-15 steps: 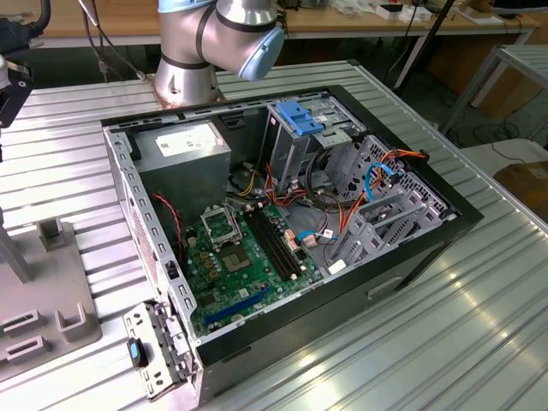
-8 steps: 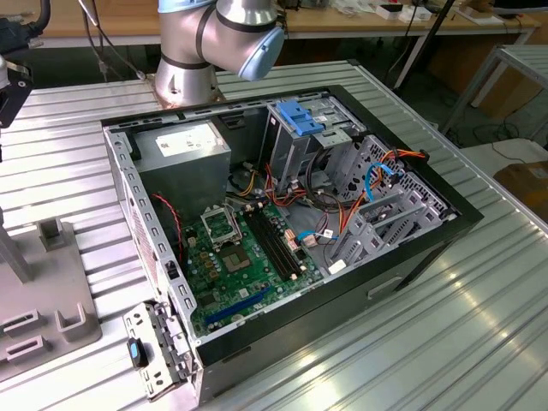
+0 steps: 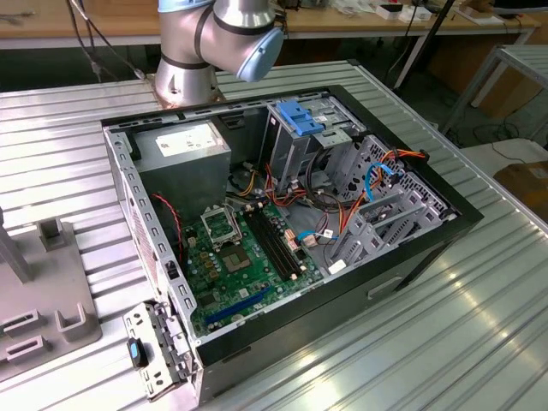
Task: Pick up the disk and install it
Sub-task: 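Reach for the disk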
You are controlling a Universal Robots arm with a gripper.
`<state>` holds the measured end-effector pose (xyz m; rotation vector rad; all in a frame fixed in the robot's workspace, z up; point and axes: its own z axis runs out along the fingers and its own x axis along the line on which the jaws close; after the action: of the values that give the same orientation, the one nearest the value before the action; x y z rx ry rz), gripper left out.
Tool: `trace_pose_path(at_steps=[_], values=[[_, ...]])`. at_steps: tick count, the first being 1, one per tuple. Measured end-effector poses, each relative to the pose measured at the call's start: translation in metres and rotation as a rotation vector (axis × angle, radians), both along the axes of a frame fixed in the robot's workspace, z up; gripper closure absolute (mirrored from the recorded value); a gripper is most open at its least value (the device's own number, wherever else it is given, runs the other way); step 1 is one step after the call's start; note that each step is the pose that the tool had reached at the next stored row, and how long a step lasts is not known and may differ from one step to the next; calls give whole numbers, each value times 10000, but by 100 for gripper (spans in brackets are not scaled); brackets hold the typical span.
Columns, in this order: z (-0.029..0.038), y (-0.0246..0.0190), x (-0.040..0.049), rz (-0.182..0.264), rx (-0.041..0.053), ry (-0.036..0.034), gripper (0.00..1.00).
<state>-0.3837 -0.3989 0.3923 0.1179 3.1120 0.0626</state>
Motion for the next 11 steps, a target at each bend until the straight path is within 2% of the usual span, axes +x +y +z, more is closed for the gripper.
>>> trace_pose_path(at_steps=[4, 7, 9, 11], values=[[-4, 0, -137, 0, 1, -1, 89], [-10, 0, -278, -1, 0, -1, 89], [-16, 0, -387, 1, 0, 0, 89], [-37, 0, -588, -1, 0, 0, 89]])
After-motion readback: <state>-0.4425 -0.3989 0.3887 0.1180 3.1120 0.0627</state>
